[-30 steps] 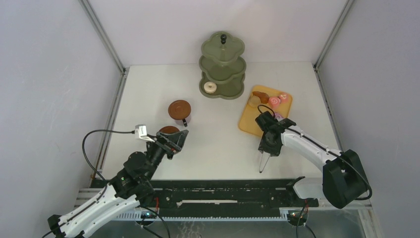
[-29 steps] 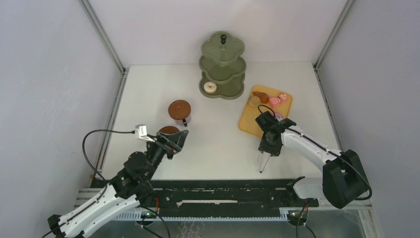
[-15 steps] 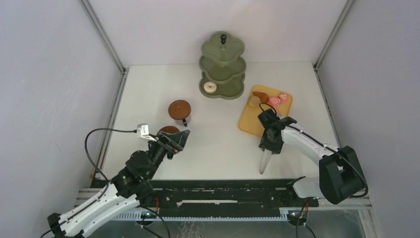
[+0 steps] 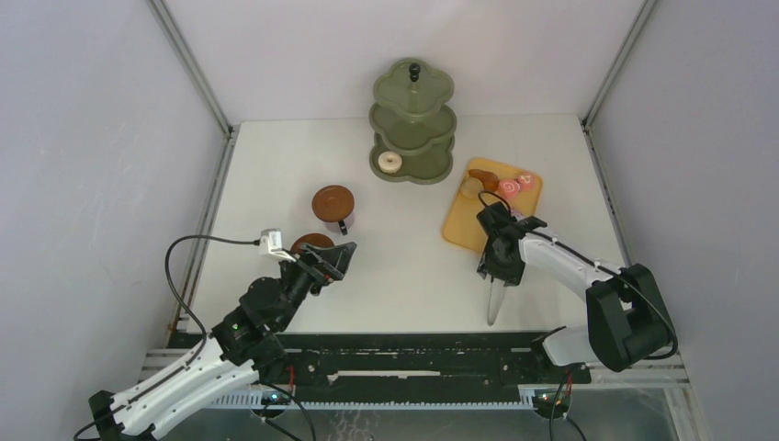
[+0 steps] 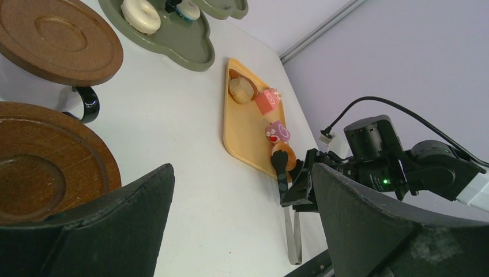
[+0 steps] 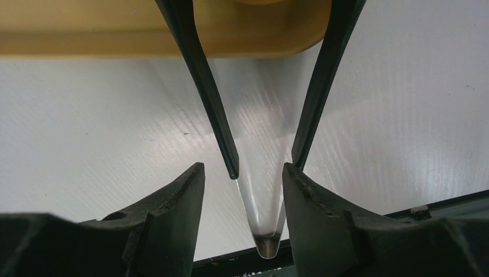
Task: Serve the afternoon tea
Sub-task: Pick up the desert from the tray.
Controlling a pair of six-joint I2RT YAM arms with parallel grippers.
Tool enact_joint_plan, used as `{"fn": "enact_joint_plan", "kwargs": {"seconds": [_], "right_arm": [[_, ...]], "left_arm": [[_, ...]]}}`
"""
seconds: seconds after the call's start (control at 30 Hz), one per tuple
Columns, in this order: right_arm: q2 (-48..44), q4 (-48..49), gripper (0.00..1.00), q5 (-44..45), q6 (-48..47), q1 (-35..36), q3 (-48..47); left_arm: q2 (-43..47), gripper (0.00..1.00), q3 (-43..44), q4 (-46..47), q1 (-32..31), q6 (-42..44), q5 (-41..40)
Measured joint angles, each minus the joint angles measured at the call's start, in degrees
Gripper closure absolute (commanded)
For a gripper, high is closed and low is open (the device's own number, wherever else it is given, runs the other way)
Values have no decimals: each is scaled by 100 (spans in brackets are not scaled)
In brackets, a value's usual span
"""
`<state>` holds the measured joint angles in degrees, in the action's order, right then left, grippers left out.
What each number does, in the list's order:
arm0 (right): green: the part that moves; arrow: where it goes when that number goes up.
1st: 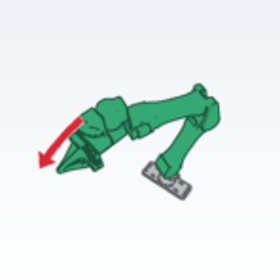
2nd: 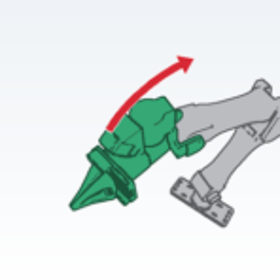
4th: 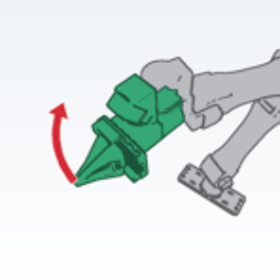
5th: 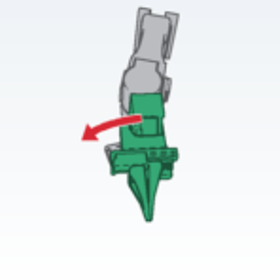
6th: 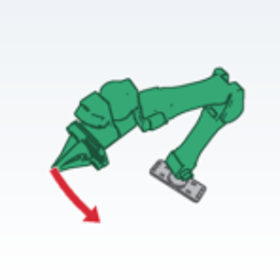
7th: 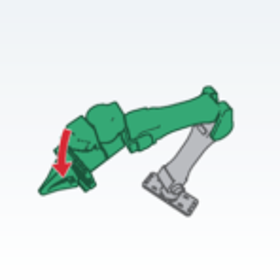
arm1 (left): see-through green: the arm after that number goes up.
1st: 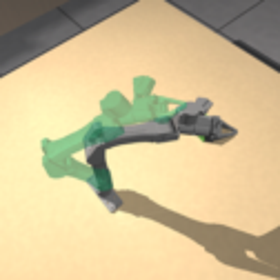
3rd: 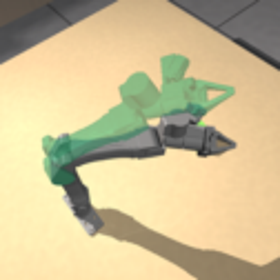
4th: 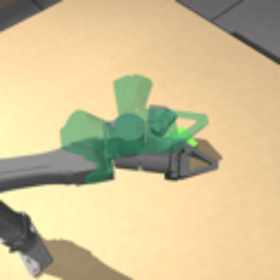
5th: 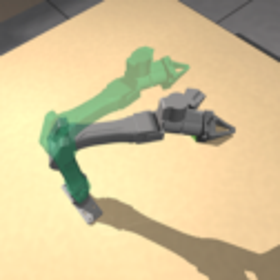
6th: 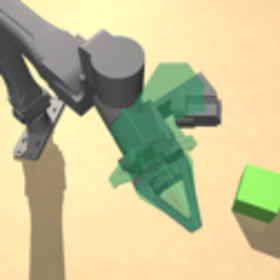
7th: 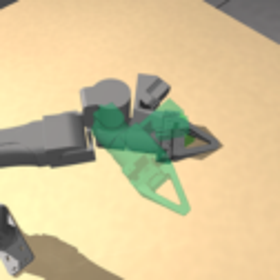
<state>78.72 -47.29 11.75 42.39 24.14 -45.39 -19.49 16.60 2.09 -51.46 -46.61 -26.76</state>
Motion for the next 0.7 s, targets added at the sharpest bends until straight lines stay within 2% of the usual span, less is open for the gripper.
{"fn": "enact_joint_plan", "kwargs": {"seconds": [0.1,0.17,0.43,0.7], "right_arm": [[-11,-4,30,33,24,13,24],[-76,-22,28,66,55,35,28],[-577,-295,27,341,177,138,24],[-560,-389,27,470,308,164,24]], "left_arm": [[2,7,0,0,0,0,0],[4,7,0,0,0,0,0],[4,7,-2,0,0,-2,4],[138,7,-92,-11,0,-24,2]]}}
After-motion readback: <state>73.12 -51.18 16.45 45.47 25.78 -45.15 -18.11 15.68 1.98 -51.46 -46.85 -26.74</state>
